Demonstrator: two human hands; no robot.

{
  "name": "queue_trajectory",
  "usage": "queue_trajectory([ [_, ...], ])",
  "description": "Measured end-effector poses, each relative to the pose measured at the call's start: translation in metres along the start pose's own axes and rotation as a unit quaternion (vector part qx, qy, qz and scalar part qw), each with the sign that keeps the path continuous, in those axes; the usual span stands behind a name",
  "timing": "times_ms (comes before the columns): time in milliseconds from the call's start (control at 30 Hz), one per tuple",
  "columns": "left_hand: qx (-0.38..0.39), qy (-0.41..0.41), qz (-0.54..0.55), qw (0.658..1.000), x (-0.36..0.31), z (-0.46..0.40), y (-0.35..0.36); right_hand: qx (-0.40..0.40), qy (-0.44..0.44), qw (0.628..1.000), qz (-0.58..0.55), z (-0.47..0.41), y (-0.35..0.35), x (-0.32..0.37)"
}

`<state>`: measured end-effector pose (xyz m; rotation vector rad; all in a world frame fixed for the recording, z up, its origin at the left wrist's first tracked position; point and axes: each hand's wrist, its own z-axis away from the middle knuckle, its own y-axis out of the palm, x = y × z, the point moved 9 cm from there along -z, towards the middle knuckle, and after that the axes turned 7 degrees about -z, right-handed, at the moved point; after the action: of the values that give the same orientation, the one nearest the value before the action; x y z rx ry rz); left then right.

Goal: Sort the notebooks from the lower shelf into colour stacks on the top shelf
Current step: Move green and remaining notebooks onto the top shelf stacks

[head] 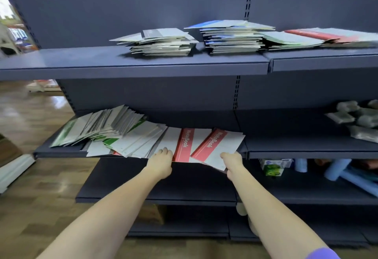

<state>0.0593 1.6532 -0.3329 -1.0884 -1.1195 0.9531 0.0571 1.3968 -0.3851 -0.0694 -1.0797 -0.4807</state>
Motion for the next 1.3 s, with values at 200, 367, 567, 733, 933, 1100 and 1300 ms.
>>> queue_trajectory([
  [200, -0.009, -0.039, 0.001, 0.999, 0.007, -0.008, -0.004, 0.047, 0.036, 0.998, -0.025, 0.012, 0.018, -0.019],
  [367, -0.085, -0.118, 0.101, 0.984, 0.024, -0.008, -0.029, 0.005, 0.007, 1.000, -0.011, 0.000, 0.004, -0.020],
  [567, -0.207, -0.155, 0.273, 0.927, 0.032, -0.002, -0.082, -0.020, 0.002, 0.999, -0.037, -0.002, -0.009, -0.008],
  [733, -0.208, -0.067, 0.391, 0.894, -0.017, -0.003, -0.113, 0.012, 0.026, 0.999, -0.028, 0.009, -0.002, -0.003],
  [933, -0.080, -0.202, 0.563, 0.797, -0.028, -0.012, -0.055, 0.038, 0.035, 0.998, -0.027, 0.016, -0.003, 0.002],
  [1100, 0.007, -0.146, 0.299, 0.943, -0.024, -0.016, -0.016, 0.053, 0.063, 0.996, -0.025, 0.016, -0.007, -0.002],
  [1300, 0.010, -0.004, 0.197, 0.980, -0.051, -0.014, -0.014, 0.074, 0.074, 0.994, -0.044, 0.020, 0.010, -0.008],
])
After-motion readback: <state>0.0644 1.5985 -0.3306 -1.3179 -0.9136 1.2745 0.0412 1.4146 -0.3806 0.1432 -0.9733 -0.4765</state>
